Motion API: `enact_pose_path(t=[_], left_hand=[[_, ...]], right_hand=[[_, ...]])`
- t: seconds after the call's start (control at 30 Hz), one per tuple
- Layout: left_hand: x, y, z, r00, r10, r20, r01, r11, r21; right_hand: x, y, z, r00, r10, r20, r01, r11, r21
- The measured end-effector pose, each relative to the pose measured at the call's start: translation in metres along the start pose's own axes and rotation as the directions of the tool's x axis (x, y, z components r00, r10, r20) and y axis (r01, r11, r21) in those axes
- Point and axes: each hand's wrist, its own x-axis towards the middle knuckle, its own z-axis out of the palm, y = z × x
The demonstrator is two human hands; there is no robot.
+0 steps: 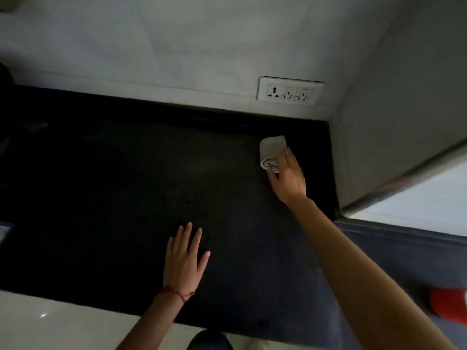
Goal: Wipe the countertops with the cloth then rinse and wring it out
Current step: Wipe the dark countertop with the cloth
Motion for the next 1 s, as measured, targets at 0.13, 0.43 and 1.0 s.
enact_pose_path(t=[0.13, 0.43, 1.0], left_hand=[[0.000, -0.004, 0.003, 0.999, 0.000, -0.034, 0.001, 1.000, 0.014], [0.002, -0.006, 0.006, 1.000, -0.020, -0.004, 0.020, 1.000, 0.001], [-0.024, 0.000, -0.029, 0.988, -0.137, -0.070, 0.121, 0.973, -0.194]], right_hand=[[0.034, 0.003, 0.017, 0.990, 0.000, 0.142, 0.032, 0.975, -0.219], [0.063, 0.006, 0.028, 0.995, 0.097, -0.001, -0.094, 0.962, -0.256], [-0.076, -0.037, 0.000, 0.998, 0.004, 0.070, -0.031, 0.917, 0.397]])
